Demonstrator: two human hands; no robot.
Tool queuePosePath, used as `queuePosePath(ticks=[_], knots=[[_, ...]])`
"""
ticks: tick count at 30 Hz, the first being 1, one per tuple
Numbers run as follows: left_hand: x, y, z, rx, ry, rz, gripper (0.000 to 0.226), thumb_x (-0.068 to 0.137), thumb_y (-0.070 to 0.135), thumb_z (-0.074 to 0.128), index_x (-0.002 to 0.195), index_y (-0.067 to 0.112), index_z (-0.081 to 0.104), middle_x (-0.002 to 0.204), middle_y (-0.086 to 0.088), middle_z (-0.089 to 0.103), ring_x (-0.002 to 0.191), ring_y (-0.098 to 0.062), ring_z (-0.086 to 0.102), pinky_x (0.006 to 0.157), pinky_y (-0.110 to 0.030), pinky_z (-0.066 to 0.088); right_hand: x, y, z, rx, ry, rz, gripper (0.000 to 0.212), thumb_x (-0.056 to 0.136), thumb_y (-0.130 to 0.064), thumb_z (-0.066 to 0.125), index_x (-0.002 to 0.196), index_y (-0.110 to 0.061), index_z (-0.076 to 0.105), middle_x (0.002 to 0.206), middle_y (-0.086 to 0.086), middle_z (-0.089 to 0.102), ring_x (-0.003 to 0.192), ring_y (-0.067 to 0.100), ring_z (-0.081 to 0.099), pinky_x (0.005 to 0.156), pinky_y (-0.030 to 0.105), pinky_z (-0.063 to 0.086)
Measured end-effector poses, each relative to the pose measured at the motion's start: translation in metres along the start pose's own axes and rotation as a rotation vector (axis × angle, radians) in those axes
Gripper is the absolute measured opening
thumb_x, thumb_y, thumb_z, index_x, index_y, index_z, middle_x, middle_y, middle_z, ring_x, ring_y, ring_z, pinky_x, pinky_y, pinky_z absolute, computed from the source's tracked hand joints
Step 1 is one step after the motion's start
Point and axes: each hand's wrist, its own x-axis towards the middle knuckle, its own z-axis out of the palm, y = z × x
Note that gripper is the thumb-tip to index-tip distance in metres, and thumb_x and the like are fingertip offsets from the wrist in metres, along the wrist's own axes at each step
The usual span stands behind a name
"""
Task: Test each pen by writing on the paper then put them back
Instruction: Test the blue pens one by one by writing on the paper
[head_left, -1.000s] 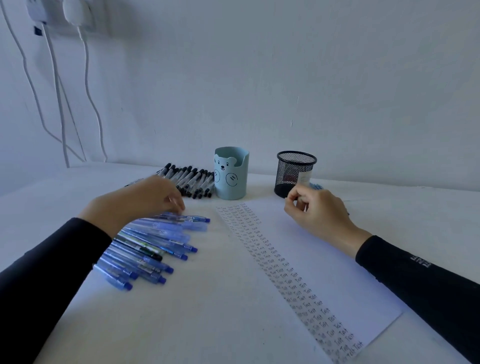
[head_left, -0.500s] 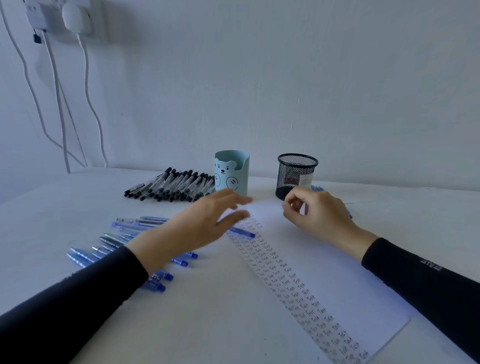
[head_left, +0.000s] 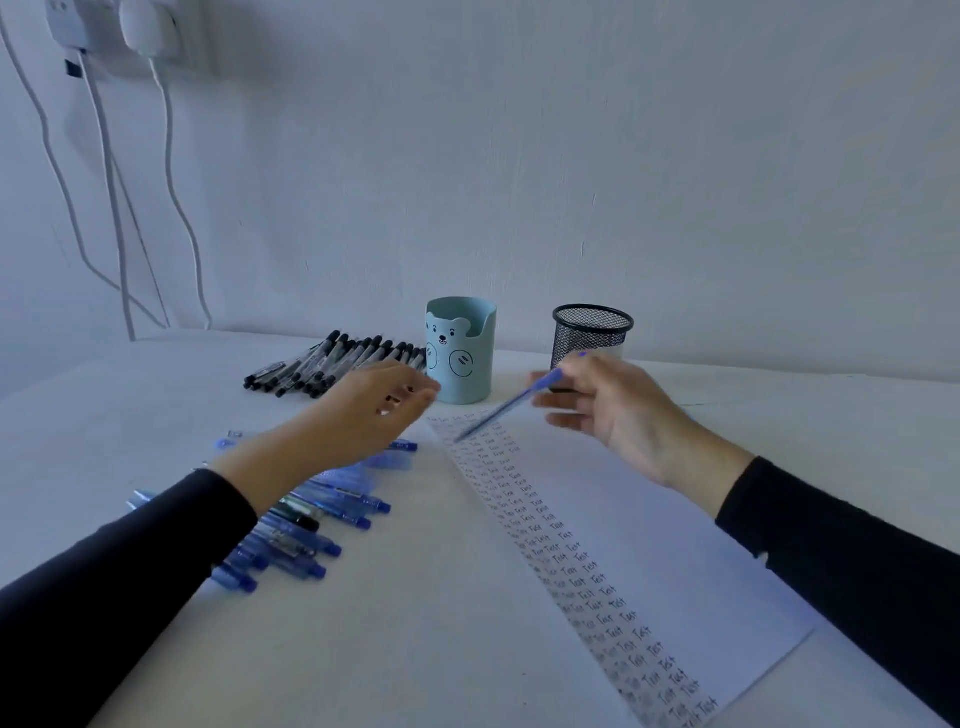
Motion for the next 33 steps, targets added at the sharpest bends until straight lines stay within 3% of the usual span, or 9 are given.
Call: queuePosePath(ticks=[3,5,8,12,18,22,25,28,33], knots=[[-0.004,0.007,0.006,-0.005,-0.190,-0.016,0.045,0.087,0.062,0.045,0.120,0.035,0.061,0.119,0.019,0.058,0.110,0.006,0.053,0.099,-0.022,0.041,0.002,-0.013,-0.009,0.327,0.056,0.076,0.017,0.102,-0.031,0.046,0.095,-0.024,0.060,0.082,0.001,0.069,0.079,0.020,0.066,0.075,0.035,0.053],[-0.007,0.007,0.010,0.020,-0.255,-0.005,0.071,0.072,0.085,0.038,0.122,0.040,0.059,0.124,0.023,0.054,0.114,0.007,0.049,0.099,-0.018,0.035,0.003,-0.014,-0.013,0.388,0.049,0.133,0.021,0.102,-0.043,0.044,0.105,-0.033,0.062,0.065,-0.004,0.050,0.056,0.015,0.051,0.059,0.027,0.046],[-0.008,0.007,0.012,0.090,-0.331,-0.033,0.075,0.069,0.085,0.045,0.130,0.042,0.051,0.131,0.025,0.046,0.122,0.004,0.042,0.105,-0.022,0.034,0.001,-0.015,-0.014,0.360,0.008,0.247,0.043,0.095,-0.061,0.041,0.107,-0.029,0.066,0.054,-0.006,0.022,0.044,0.011,0.016,0.042,0.019,0.017],[-0.008,0.006,0.012,0.116,-0.368,-0.035,0.076,0.068,0.085,0.046,0.132,0.043,0.049,0.135,0.026,0.042,0.127,0.002,0.038,0.111,-0.026,0.032,-0.001,-0.020,-0.013,0.384,0.032,0.292,0.055,0.083,-0.061,0.040,0.093,-0.016,0.069,0.047,-0.008,0.010,0.043,0.012,0.003,0.040,0.020,0.009],[-0.008,0.006,0.011,0.105,-0.396,-0.045,0.084,0.063,0.091,0.040,0.133,0.045,0.047,0.138,0.026,0.040,0.126,0.003,0.038,0.110,-0.024,0.034,-0.001,-0.023,-0.007,0.321,0.052,0.210,0.050,0.083,-0.065,0.054,0.093,-0.018,0.065,0.050,-0.008,0.026,0.034,0.005,0.015,0.031,0.018,0.012],[-0.008,0.009,0.011,0.118,-0.400,-0.053,0.088,0.062,0.093,0.037,0.135,0.043,0.044,0.140,0.024,0.038,0.128,0.001,0.035,0.110,-0.024,0.030,0.004,-0.015,-0.004,0.194,0.065,0.174,0.035,0.105,-0.028,0.040,0.125,-0.005,0.057,0.049,-0.005,0.048,0.036,0.006,0.031,0.034,0.016,0.026],[-0.009,0.012,0.010,0.147,-0.402,-0.078,0.084,0.068,0.085,0.041,0.140,0.040,0.038,0.140,0.022,0.035,0.130,-0.001,0.033,0.111,-0.024,0.028,0.008,-0.012,-0.006,0.090,0.008,0.252,0.050,0.106,-0.042,0.026,0.125,-0.007,0.057,0.065,0.014,0.067,0.047,0.021,0.058,0.041,0.022,0.045],[-0.009,0.011,0.010,0.139,-0.398,-0.049,0.083,0.067,0.086,0.040,0.138,0.042,0.042,0.144,0.022,0.037,0.132,0.001,0.031,0.111,-0.022,0.024,0.011,-0.006,-0.002,-0.125,0.008,0.282,0.053,0.103,-0.043,0.025,0.120,-0.008,0.061,0.058,0.012,0.062,0.044,0.018,0.046,0.039,0.019,0.036],[-0.007,0.006,0.012,0.144,-0.413,-0.040,0.090,0.062,0.094,0.035,0.138,0.045,0.042,0.143,0.025,0.036,0.131,0.004,0.031,0.114,-0.026,0.026,0.017,0.009,0.011,-0.206,-0.138,0.204,0.027,0.098,-0.012,0.047,0.120,-0.006,0.061,0.099,0.013,0.072,0.070,0.016,0.062,0.060,0.022,0.053]])
